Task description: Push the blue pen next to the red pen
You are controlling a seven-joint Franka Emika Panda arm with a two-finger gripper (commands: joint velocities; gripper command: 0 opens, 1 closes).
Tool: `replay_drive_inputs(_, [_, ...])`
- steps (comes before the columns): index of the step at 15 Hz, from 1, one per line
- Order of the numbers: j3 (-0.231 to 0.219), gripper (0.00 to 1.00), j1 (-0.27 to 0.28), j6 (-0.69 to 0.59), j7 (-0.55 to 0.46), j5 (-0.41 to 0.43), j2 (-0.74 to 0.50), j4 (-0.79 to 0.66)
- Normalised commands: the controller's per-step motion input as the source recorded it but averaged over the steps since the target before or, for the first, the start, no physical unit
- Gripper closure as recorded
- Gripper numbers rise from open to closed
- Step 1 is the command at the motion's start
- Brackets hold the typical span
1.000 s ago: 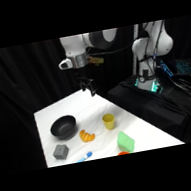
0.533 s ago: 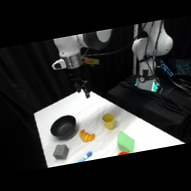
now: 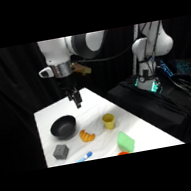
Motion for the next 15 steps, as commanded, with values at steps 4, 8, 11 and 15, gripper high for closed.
replay_drive_inputs(4, [0.02, 0.0, 0.079, 0.1, 0.2, 0.032, 0.39, 0.45])
replay_drive_inputs(8, [0.0, 0.0, 0.062, 0.18, 0.16, 0.042, 0.38, 0.36])
replay_drive_inputs(11, [-0.01, 0.0, 0.063, 0.21, 0.14, 0.054, 0.32, 0.26])
replay_drive_inputs(15, [-0.034, 0.0, 0.088, 0.23, 0.14, 0.038, 0.26, 0.2])
